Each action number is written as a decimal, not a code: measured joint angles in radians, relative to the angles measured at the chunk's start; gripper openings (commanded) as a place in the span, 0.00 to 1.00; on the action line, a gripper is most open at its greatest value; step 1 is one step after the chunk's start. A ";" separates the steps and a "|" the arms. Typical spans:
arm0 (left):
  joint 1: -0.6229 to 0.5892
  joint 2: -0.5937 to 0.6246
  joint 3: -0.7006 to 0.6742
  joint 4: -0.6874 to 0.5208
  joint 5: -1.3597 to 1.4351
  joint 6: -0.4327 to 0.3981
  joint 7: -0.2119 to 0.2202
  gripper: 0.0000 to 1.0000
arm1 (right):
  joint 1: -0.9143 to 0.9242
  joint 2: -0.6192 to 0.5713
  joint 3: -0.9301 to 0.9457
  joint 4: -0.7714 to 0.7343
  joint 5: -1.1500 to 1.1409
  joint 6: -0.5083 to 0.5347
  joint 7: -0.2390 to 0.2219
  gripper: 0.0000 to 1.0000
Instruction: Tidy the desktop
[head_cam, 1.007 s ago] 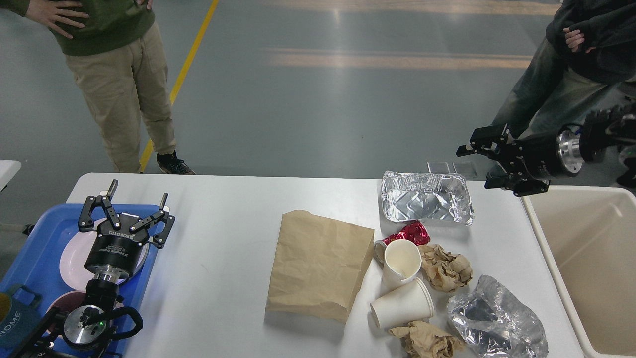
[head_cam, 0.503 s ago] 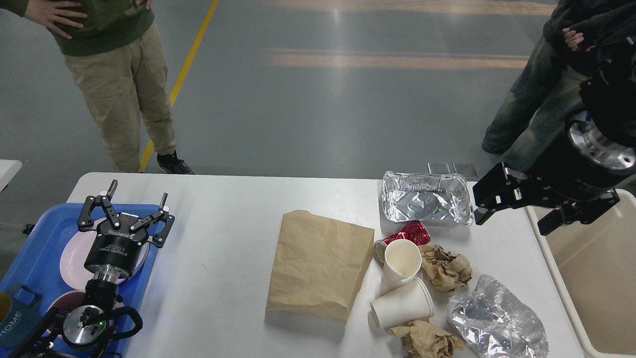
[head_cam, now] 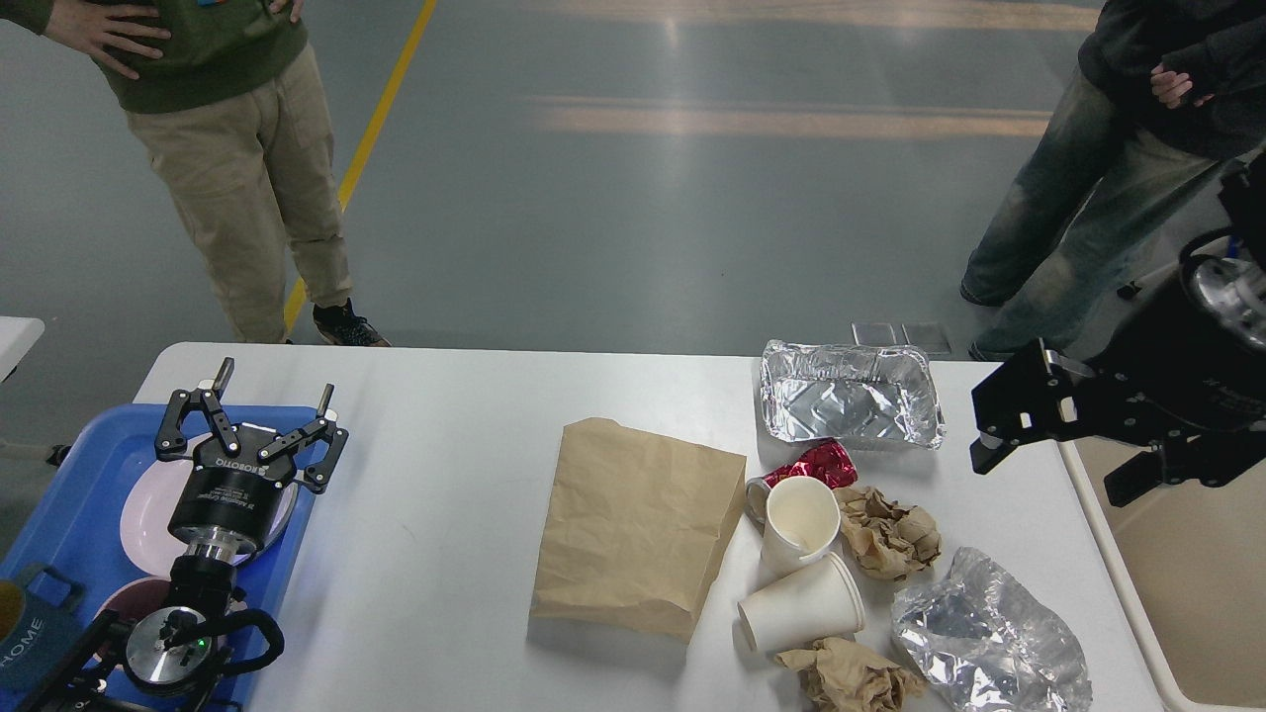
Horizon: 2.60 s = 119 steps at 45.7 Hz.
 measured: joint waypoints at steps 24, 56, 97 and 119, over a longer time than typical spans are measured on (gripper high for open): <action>0.000 0.000 0.000 -0.001 0.000 0.000 0.000 0.97 | -0.487 -0.157 -0.016 -0.033 -0.035 -0.273 -0.010 0.92; 0.000 0.000 0.001 0.001 0.000 0.001 0.000 0.97 | -1.280 -0.318 0.436 -0.268 0.004 -0.660 -0.009 0.72; 0.000 0.000 0.001 0.000 0.000 0.001 0.000 0.97 | -1.388 -0.233 0.479 -0.386 0.222 -0.712 -0.003 0.00; 0.000 0.000 0.000 -0.001 0.000 0.001 0.000 0.97 | -0.904 -0.274 0.099 -0.248 0.274 -0.520 -0.004 0.00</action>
